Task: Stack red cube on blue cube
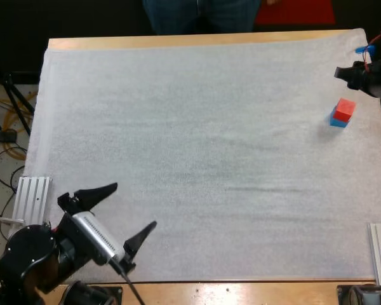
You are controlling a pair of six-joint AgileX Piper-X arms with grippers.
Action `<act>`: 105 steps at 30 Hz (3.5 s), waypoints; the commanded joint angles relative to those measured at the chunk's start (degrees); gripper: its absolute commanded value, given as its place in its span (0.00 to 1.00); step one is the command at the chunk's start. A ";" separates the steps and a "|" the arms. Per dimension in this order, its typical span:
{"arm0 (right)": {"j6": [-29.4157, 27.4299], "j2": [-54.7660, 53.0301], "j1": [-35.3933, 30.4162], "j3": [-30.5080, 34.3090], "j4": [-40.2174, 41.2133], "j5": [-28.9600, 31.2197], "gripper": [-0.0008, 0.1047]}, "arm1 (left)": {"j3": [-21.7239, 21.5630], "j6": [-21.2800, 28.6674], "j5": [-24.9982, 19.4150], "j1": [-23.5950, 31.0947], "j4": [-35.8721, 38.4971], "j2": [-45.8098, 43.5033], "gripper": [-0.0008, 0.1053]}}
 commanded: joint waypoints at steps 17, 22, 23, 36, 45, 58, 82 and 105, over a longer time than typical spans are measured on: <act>-9.51 -3.76 0.03 -0.23 0.35 -1.27 0.53 | -3.37 0.01 1.07 21.64 -23.32 19.35 0.83; -11.19 -6.64 0.03 -0.23 0.27 -0.76 0.53 | -5.73 0.01 1.07 25.34 -23.67 19.81 0.83; -11.55 -7.61 0.03 -0.23 0.27 -0.76 0.53 | -6.10 0.01 1.07 25.67 -23.67 19.81 0.83; -15.67 -22.47 0.03 1.97 4.93 -0.76 0.53 | -8.57 0.01 0.93 25.92 -18.93 19.15 0.83; -15.67 -41.13 0.03 18.60 4.95 -0.76 0.53 | -7.86 0.01 0.93 25.50 -13.11 12.58 0.83; -10.23 -69.02 0.03 32.66 5.74 -0.98 0.53 | 0.07 0.01 1.67 20.37 -1.87 -8.85 0.83; -5.88 -87.03 0.13 41.71 13.68 -1.25 0.53 | 9.45 -0.11 0.49 20.69 14.75 -29.85 0.83; -5.23 -86.83 0.13 49.75 11.80 -1.25 0.53 | 22.06 -1.67 -0.09 20.69 -1.95 -29.79 0.83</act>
